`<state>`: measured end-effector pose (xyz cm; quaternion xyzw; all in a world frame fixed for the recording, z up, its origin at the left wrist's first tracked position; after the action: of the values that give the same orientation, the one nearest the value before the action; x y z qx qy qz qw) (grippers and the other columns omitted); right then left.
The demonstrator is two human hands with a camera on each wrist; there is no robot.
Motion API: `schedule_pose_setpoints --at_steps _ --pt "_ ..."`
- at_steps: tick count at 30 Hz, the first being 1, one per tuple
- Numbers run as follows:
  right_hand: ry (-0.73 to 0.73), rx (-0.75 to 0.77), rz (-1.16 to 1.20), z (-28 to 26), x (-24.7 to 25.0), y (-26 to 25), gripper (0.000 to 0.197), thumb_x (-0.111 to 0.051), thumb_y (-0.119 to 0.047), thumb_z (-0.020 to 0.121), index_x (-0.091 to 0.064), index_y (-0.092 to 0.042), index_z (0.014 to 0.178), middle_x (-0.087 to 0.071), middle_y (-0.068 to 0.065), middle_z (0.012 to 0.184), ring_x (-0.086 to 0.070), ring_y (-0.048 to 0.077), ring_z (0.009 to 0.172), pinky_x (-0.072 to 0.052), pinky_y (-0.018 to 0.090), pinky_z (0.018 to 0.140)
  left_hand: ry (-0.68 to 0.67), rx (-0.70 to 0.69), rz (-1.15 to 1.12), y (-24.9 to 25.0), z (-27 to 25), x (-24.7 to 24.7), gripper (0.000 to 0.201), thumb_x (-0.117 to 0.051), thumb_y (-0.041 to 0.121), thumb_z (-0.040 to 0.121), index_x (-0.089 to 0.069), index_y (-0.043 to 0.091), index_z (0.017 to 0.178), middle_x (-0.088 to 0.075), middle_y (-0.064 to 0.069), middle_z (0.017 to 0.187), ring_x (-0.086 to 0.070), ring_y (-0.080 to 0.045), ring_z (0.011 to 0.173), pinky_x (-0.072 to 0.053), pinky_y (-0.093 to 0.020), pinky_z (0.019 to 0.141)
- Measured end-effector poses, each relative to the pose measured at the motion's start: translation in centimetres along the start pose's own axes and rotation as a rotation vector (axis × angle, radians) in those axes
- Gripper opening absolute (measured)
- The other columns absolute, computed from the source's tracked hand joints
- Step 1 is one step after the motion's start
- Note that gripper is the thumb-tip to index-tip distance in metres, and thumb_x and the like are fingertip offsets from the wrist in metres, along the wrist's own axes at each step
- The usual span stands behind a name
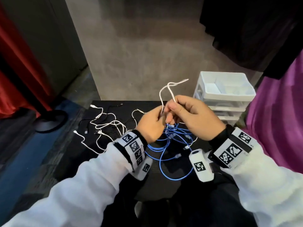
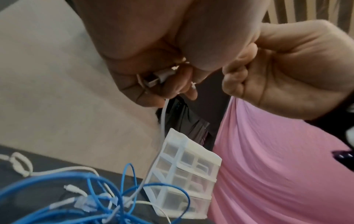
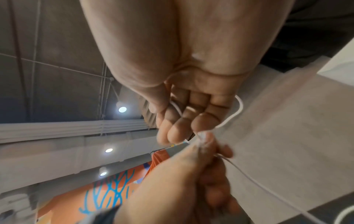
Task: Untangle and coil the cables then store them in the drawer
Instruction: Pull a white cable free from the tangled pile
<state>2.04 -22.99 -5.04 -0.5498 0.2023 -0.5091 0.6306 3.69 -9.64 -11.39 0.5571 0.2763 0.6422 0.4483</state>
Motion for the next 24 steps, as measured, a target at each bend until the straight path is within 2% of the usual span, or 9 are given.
schedule_pose_setpoints --at_steps 3,6,8,11,13,16,19,22,24 --pt "0.157 0.019 -0.065 -1.3 1.1 2.0 0.037 -0.061 -0.018 0.101 -0.057 -0.031 0.135 -0.061 0.005 0.131 -0.064 0.024 0.084 -0.053 0.03 0.084 0.16 -0.006 0.085 0.6 1.2 2.8 0.036 -0.04 0.046 0.104 -0.06 0.023 0.082 -0.056 0.01 0.065 -0.05 -0.012 0.063 -0.044 -0.035 0.068" --pt "0.176 -0.042 -0.189 -1.9 0.5 5.7 0.059 -0.073 -0.033 0.09 -0.048 -0.048 0.141 -0.049 -0.006 0.142 -0.063 0.018 0.08 -0.054 0.03 0.086 0.181 0.023 -0.28 1.9 2.1 4.5 0.042 -0.036 0.049 0.105 -0.054 0.024 0.076 -0.039 0.012 0.052 -0.034 -0.011 0.051 -0.032 -0.032 0.058" --pt "0.079 -0.104 -0.202 -1.6 -0.6 8.6 0.062 -0.078 -0.027 0.091 -0.049 -0.051 0.139 -0.053 -0.007 0.137 -0.06 0.021 0.069 -0.053 0.024 0.073 0.103 0.0 -0.457 3.9 2.2 5.0 0.042 -0.032 0.038 0.11 -0.051 0.017 0.079 -0.03 0.009 0.053 -0.026 -0.011 0.05 -0.031 -0.031 0.059" --pt "-0.017 -0.219 -0.125 -0.6 -1.8 12.6 0.014 -0.07 -0.018 0.099 -0.071 -0.032 0.098 -0.07 -0.007 0.097 -0.057 0.008 0.067 -0.051 0.028 0.07 0.076 -0.074 -0.515 7.3 2.0 6.8 0.042 -0.031 0.038 0.11 -0.051 0.017 0.081 -0.027 0.007 0.056 -0.029 -0.012 0.049 -0.043 -0.029 0.061" --pt "-0.042 -0.264 -0.249 -0.6 -1.7 14.8 0.02 -0.063 -0.02 0.102 -0.066 -0.023 0.083 -0.066 -0.013 0.076 -0.056 0.003 0.062 -0.051 0.033 0.072 0.153 -0.095 -0.572 8.7 2.2 9.5 0.041 -0.03 0.038 0.111 -0.05 0.018 0.081 -0.028 0.008 0.054 -0.03 -0.011 0.048 -0.046 -0.027 0.061" --pt "-0.059 -0.305 -0.36 -1.7 -1.1 16.2 0.025 -0.058 -0.022 0.105 -0.062 -0.03 0.081 -0.065 -0.028 0.071 -0.058 -0.005 0.06 -0.047 0.021 0.07 0.312 -0.148 -0.599 9.4 2.3 14.8 0.04 -0.031 0.04 0.11 -0.05 0.018 0.081 -0.03 0.008 0.055 -0.028 -0.012 0.051 -0.045 -0.027 0.061" --pt "0.066 -0.266 -0.312 -2.1 0.3 15.2 0.027 -0.055 -0.023 0.106 -0.063 -0.019 0.08 -0.07 -0.006 0.074 -0.057 0.009 0.058 -0.05 0.031 0.064 0.393 -0.15 -0.411 7.1 2.2 17.8 0.037 -0.035 0.041 0.107 -0.053 0.021 0.081 -0.036 0.009 0.055 -0.032 -0.012 0.052 -0.039 -0.026 0.058" --pt "0.164 -0.243 -0.185 -1.4 1.1 12.5 0.027 -0.053 -0.02 0.107 -0.065 -0.021 0.083 -0.069 0.002 0.076 -0.056 0.015 0.061 -0.051 0.033 0.066 0.313 -0.048 -0.055 3.8 1.4 15.4 0.032 -0.046 0.041 0.101 -0.059 0.022 0.079 -0.047 0.004 0.058 -0.043 -0.01 0.051 -0.038 -0.025 0.055" --pt "0.143 -0.195 -0.113 -0.7 0.3 9.9 0.025 -0.051 -0.019 0.108 -0.066 -0.017 0.088 -0.069 0.006 0.078 -0.059 0.015 0.064 -0.051 0.03 0.066 0.174 0.044 0.015 2.1 -0.1 11.1 0.031 -0.057 0.035 0.101 -0.062 0.009 0.086 -0.053 0.005 0.063 -0.047 -0.005 0.056 -0.042 -0.024 0.06"
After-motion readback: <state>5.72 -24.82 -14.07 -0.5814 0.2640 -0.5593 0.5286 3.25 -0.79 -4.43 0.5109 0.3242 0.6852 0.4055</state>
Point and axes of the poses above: each hand's wrist, its own z-axis towards the middle knuckle, its own x-axis out of the back of the hand, y = z × x, the point moved 5 cm from there along z, towards the middle knuckle
